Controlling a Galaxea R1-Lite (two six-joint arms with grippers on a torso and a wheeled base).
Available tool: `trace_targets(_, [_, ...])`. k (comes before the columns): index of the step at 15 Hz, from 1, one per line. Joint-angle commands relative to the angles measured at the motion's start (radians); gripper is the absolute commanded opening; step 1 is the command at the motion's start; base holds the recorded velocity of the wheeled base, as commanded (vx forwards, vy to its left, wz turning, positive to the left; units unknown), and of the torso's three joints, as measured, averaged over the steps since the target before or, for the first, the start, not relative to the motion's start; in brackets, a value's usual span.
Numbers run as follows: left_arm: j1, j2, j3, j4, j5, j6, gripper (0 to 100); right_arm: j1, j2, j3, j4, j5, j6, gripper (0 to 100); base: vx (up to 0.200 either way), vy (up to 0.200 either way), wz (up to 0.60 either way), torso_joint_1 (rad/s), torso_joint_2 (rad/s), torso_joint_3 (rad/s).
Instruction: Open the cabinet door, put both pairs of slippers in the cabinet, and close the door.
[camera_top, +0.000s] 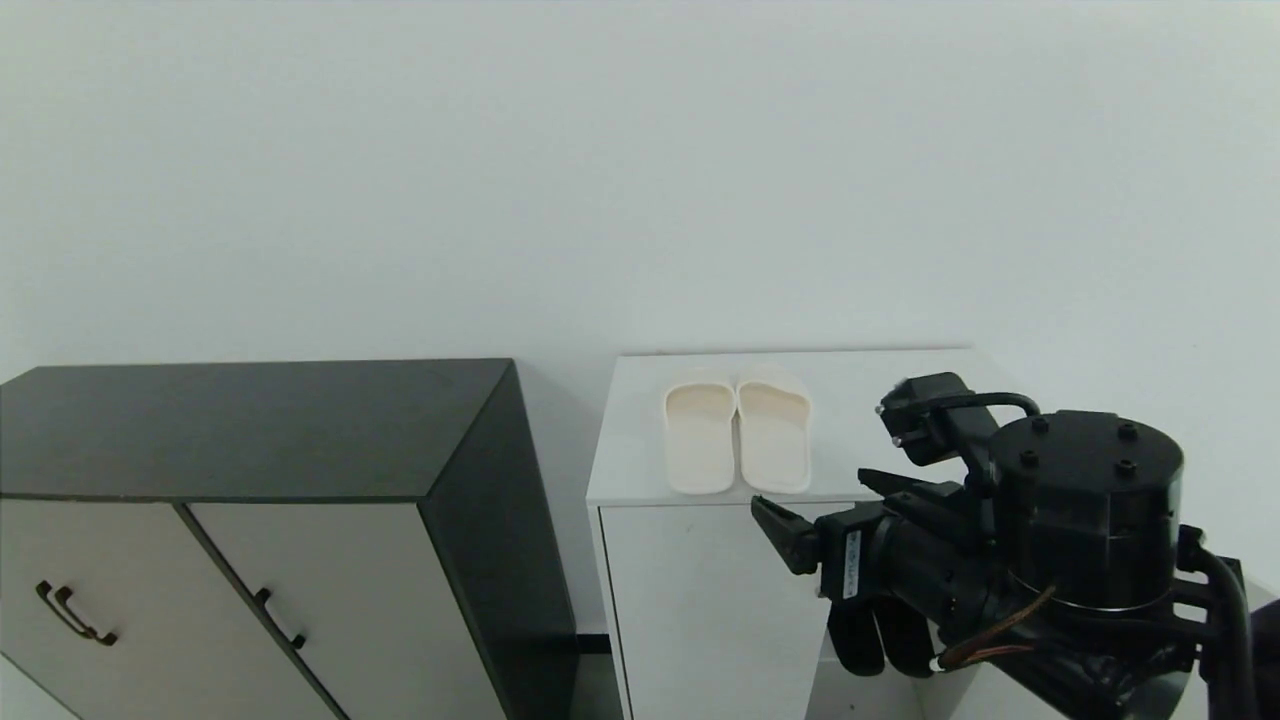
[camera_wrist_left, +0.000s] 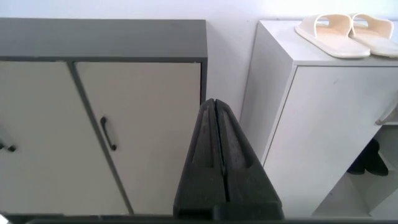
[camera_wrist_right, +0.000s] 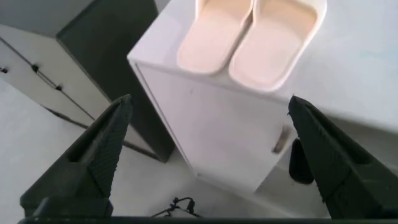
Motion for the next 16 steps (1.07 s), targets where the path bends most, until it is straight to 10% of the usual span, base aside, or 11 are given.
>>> trace_targets(1, [0.0,0.001,0.0,0.0,0.001,-0.001,0,0.011,-0.025,-0.012,0.004,-0.001,0.001,100,0.0,0.0,0.0,0.0,0.0,0.0])
trace_targets(16, [0.0,0.001,0.0,0.0,0.001,-0.001,0,-0.15,0.615,-0.65,0.116,-0.117,0.019,100,0.0,0.0,0.0,0.0,0.0,0.0])
